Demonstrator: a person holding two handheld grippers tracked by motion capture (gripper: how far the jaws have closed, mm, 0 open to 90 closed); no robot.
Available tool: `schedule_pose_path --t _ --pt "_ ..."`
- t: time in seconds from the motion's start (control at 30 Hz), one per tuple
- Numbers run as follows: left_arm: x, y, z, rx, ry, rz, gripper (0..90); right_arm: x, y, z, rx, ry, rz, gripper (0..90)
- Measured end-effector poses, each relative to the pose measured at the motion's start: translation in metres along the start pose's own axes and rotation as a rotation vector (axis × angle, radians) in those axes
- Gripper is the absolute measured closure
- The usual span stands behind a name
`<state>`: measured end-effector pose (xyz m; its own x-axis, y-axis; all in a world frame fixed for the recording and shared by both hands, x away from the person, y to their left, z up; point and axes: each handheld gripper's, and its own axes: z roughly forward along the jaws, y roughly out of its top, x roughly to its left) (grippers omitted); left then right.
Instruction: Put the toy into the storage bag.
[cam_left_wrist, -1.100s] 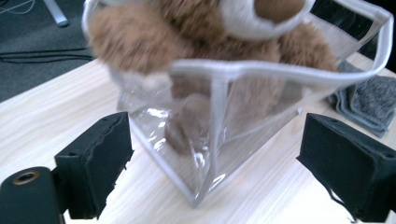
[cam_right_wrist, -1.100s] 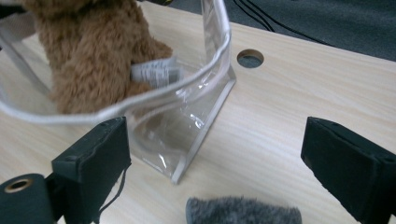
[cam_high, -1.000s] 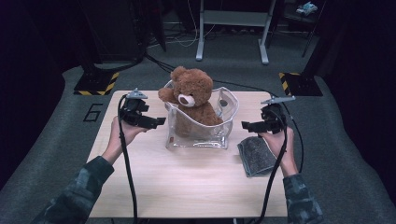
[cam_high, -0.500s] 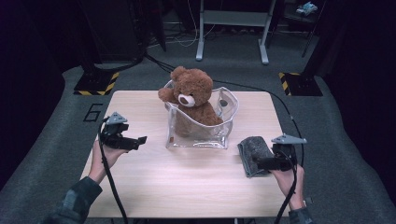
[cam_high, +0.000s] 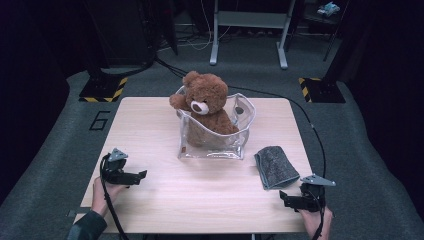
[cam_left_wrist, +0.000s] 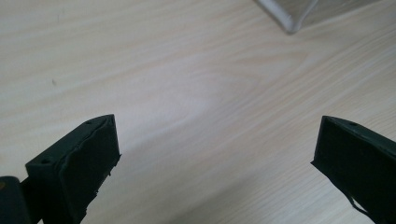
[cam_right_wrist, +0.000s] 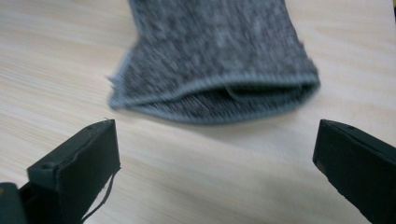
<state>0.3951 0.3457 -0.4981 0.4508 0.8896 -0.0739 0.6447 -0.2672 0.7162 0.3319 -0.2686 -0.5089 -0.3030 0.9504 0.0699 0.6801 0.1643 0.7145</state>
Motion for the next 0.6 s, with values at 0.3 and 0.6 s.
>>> schedule_pose_path --t 0.3,0.6 --pt "0.005 -0.032 0.015 -0.018 0.051 0.003 0.0 -0.004 -0.018 0.01 0.005 -0.07 -0.015 0.0" --pt "0.003 -0.033 0.015 -0.005 0.075 0.023 0.0 -0.005 -0.02 0.01 0.0 -0.069 -0.023 0.0"
